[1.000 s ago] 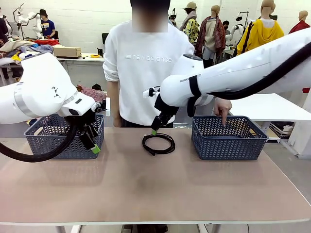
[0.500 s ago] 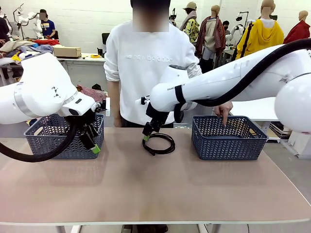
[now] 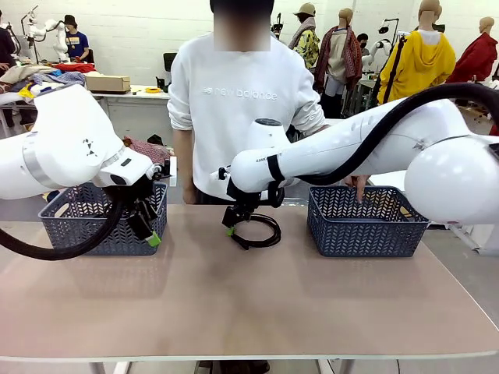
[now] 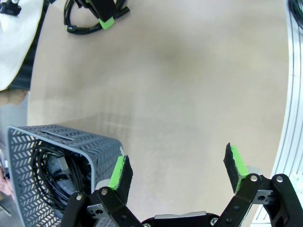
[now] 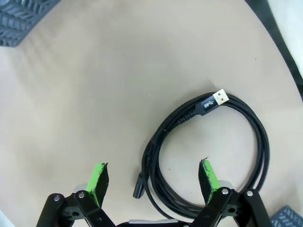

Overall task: Organize the cables according to human instructions.
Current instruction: Pick up a bundle of cables and place it in the basket indicated by the human.

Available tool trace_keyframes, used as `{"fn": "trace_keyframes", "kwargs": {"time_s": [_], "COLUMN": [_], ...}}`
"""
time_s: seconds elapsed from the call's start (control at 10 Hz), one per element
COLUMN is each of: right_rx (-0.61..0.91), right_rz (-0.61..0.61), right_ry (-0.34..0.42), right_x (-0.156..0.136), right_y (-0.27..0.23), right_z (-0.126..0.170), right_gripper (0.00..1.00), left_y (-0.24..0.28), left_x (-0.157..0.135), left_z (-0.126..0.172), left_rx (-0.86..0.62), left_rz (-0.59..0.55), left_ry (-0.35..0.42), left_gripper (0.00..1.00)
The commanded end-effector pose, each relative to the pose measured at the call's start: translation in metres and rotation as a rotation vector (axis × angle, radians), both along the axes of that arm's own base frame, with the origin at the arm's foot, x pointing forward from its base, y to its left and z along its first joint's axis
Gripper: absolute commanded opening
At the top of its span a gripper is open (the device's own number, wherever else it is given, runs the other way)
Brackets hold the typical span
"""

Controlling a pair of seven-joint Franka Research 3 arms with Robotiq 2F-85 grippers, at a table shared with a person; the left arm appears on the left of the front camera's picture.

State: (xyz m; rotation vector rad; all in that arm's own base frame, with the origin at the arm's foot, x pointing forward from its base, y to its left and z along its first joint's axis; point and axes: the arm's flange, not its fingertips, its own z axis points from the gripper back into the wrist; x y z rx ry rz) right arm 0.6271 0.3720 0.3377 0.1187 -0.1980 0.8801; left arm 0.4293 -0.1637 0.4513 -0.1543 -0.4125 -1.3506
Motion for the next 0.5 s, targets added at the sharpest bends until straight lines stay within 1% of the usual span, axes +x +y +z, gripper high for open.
{"fn": "trace_keyframes", "kwargs": {"time_s": [0.0, 0.4], "right_rx": [-0.059, -0.109], "right_rz": [-0.043, -0.095], "right_ry": [0.001, 0.018], "right_x": [0.009, 0.015], "right_y": [0.012, 0.013], "right_z": [0.0, -0.014], "right_gripper": [1.0, 1.0], "left_y": [0.002, 0.002], "left_x": [0.001, 0.001], "left_z": [0.002, 0.002], "left_rx": [0.007, 0.007], "left_rz": [-0.004, -0.004], "left_ry": [-0.001, -0.001], "left_gripper": [1.0, 1.0]}}
